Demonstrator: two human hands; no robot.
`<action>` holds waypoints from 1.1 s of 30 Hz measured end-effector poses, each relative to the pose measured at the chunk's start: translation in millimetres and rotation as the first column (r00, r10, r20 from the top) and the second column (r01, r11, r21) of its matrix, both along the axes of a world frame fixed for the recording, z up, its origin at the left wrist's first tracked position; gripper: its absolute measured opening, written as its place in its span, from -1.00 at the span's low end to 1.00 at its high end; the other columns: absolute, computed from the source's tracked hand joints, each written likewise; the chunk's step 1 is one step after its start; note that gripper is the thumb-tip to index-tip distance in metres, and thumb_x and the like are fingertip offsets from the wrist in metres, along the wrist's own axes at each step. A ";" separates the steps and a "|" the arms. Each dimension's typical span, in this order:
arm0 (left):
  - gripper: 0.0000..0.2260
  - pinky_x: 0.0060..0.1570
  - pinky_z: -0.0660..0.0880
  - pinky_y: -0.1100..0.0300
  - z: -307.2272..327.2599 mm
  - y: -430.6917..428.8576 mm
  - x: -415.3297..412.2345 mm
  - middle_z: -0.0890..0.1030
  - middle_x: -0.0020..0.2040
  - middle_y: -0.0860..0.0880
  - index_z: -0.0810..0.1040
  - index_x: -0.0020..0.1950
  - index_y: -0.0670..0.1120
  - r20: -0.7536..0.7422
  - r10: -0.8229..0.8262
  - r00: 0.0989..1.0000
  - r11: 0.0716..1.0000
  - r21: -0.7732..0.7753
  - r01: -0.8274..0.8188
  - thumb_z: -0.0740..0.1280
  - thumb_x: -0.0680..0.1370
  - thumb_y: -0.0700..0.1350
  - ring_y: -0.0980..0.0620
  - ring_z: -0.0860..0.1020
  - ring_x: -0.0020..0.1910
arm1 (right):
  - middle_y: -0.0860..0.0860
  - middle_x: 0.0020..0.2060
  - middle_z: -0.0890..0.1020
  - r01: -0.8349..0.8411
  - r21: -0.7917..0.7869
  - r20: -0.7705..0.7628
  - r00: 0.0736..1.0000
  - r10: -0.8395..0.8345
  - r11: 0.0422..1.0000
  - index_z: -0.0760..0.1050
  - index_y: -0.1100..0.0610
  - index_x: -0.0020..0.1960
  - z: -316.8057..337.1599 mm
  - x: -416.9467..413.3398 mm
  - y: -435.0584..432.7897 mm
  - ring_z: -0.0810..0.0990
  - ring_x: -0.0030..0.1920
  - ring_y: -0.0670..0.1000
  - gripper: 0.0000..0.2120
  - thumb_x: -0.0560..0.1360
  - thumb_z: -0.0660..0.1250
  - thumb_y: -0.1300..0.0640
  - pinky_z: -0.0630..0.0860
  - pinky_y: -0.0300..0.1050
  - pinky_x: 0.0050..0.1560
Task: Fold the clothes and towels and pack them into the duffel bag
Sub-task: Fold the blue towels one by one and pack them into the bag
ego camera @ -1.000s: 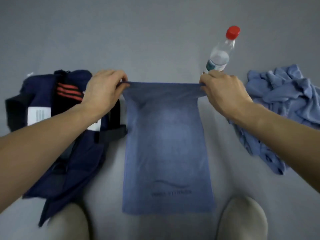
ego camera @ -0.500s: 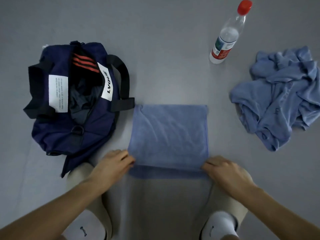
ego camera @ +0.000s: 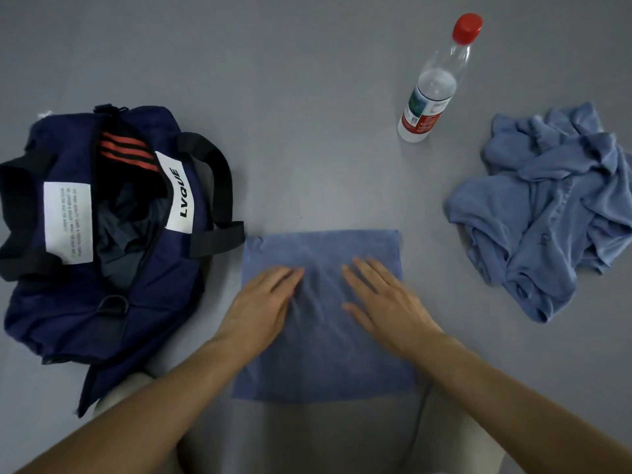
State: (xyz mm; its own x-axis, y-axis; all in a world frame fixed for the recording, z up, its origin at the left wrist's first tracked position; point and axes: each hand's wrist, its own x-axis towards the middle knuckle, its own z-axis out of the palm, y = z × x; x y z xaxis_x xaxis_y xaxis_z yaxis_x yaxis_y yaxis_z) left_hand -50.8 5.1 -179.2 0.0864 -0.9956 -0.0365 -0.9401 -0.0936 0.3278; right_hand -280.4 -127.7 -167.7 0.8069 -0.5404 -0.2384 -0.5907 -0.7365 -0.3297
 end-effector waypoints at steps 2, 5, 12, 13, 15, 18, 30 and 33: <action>-0.51 0.47 0.30 -0.11 -12.6 -34.6 5.7 0.39 0.50 -0.21 0.33 0.54 -0.21 -0.012 0.079 0.997 0.991 0.109 -0.077 0.03 0.64 -0.06 -0.23 0.34 0.49 | 0.19 0.51 0.33 -0.006 -0.013 -0.044 0.999 0.005 1.000 0.29 0.18 0.54 -16.3 19.1 -22.2 0.30 0.51 0.26 -0.32 0.59 0.04 -0.24 0.30 0.20 0.46; -0.37 0.57 -0.04 -0.14 -31.8 -57.7 8.9 0.03 0.64 -0.15 -0.01 0.64 -0.10 0.043 0.181 0.983 0.933 0.308 -0.185 -0.15 0.63 0.17 -0.16 -0.01 0.62 | 0.14 0.59 0.16 0.017 -0.019 -0.190 0.982 -0.021 1.000 0.07 0.15 0.62 -32.7 19.5 -48.6 0.10 0.59 0.20 -0.16 0.56 -0.21 -0.40 0.09 0.24 0.54; -0.31 0.52 -0.35 -0.05 -47.9 -55.6 28.5 -0.38 0.59 0.01 -0.31 0.60 0.18 0.124 0.198 0.972 0.915 0.333 -0.229 -0.22 0.55 0.42 -0.03 -0.38 0.58 | 0.04 0.63 0.00 0.038 -0.096 -0.241 0.969 -0.060 0.995 -0.12 0.04 0.64 -53.3 -0.8 -60.7 -0.05 0.62 0.12 -0.22 0.58 -0.24 -0.40 -0.04 0.28 0.56; -0.31 0.52 -0.35 -0.04 -47.6 -58.8 33.2 -0.38 0.59 0.01 -0.30 0.60 0.18 0.116 0.199 0.973 0.918 0.325 -0.227 -0.22 0.54 0.43 -0.03 -0.37 0.58 | 0.03 0.63 -0.02 0.035 -0.106 -0.225 0.973 -0.058 0.994 -0.15 0.03 0.63 -53.9 -0.9 -61.9 -0.08 0.62 0.11 -0.23 0.58 -0.27 -0.41 -0.07 0.28 0.56; -0.31 0.52 -0.34 -0.05 -44.2 -67.9 39.4 -0.36 0.58 0.01 -0.27 0.60 0.17 0.088 0.214 0.973 0.915 0.332 -0.231 -0.23 0.53 0.42 -0.05 -0.35 0.59 | 0.00 0.63 -0.09 0.026 -0.101 -0.229 0.972 -0.049 0.995 -0.23 0.00 0.63 -51.6 0.4 -67.6 -0.14 0.62 0.10 -0.25 0.57 -0.32 -0.40 -0.13 0.29 0.55; -0.39 0.54 -0.31 -0.02 -36.2 -74.0 46.2 -0.31 0.60 -0.01 -0.23 0.61 0.13 0.071 0.176 0.982 0.915 0.355 -0.190 -0.18 0.62 0.32 -0.06 -0.30 0.60 | -0.03 0.62 -0.15 0.011 -0.094 -0.274 0.961 -0.036 0.995 -0.26 -0.03 0.62 -49.1 1.5 -77.6 -0.17 0.62 0.09 -0.26 0.56 -0.38 -0.39 -0.16 0.33 0.54; -0.87 0.04 0.49 0.01 -17.5 -89.3 104.8 0.63 -0.07 -0.18 0.63 0.02 -0.19 -0.113 0.356 0.927 0.920 0.217 -0.327 0.43 0.50 -0.34 -0.23 0.57 -0.03 | 0.13 0.00 0.60 0.305 -0.078 -0.086 0.946 -0.312 0.949 0.50 0.12 0.17 -22.7 29.3 -119.2 0.50 0.04 0.25 -0.76 0.50 0.33 0.24 0.38 0.08 0.03; -0.96 -0.02 0.41 0.10 -12.0 -100.9 107.4 0.56 -0.11 -0.16 0.61 -0.04 -0.22 -0.123 0.371 0.921 0.924 0.152 -0.352 0.38 0.54 -0.32 -0.21 0.55 -0.07 | 0.17 -0.04 0.62 0.294 -0.138 -0.074 0.949 -0.306 0.946 0.55 0.18 0.08 -17.3 33.1 -131.9 0.52 0.01 0.27 -0.83 0.50 0.30 0.27 0.43 0.09 0.02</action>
